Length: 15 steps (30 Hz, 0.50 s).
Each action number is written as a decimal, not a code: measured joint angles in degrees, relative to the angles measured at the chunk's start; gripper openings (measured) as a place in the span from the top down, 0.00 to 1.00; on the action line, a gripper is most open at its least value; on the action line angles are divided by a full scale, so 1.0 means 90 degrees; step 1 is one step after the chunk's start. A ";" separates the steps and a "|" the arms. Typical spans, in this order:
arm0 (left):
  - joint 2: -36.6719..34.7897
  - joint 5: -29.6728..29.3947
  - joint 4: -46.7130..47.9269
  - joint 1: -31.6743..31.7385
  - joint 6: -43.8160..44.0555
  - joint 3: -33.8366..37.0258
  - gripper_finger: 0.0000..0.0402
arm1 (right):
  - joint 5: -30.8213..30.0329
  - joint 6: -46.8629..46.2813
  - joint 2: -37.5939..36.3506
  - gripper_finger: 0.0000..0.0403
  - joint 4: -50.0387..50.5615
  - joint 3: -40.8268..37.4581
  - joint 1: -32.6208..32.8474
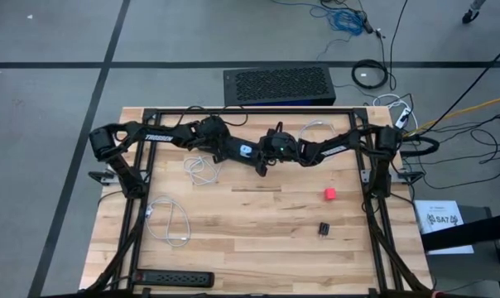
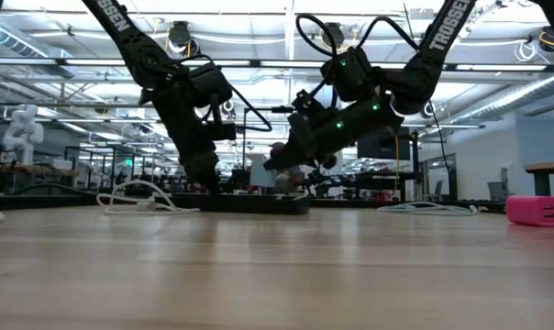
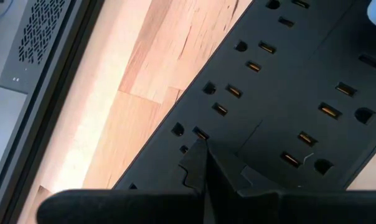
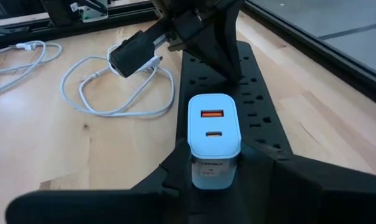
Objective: Insert USB
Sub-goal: Insert the light blue charger adapter into the top left black outlet extension
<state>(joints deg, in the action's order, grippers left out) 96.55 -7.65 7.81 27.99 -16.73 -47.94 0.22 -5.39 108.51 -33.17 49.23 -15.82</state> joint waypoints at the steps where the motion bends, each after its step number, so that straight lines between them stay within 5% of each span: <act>1: 0.0000 -0.0002 0.0000 0.0000 0.0000 0.0000 0.97 | -0.0003 -0.0002 -0.0033 0.82 0.0072 -0.0001 0.0010; 7: 0.0000 -0.0006 0.0000 0.0000 -0.0002 0.0000 0.97 | 0.0030 0.0003 -0.0324 0.82 0.0640 -0.0027 0.0032; 11: 0.0000 -0.0027 0.0000 0.0000 0.0000 0.0000 0.97 | 0.0062 -0.0003 -0.0344 0.97 0.0771 -0.0033 0.0039; 15: 0.0000 -0.0025 0.0000 0.0000 0.0000 0.0000 0.97 | 0.0052 -0.0019 -0.0394 0.99 0.0721 -0.0032 0.0091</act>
<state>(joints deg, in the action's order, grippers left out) 96.55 -7.88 7.81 27.99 -16.73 -47.94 0.69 -5.56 104.97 -26.68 48.95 -15.00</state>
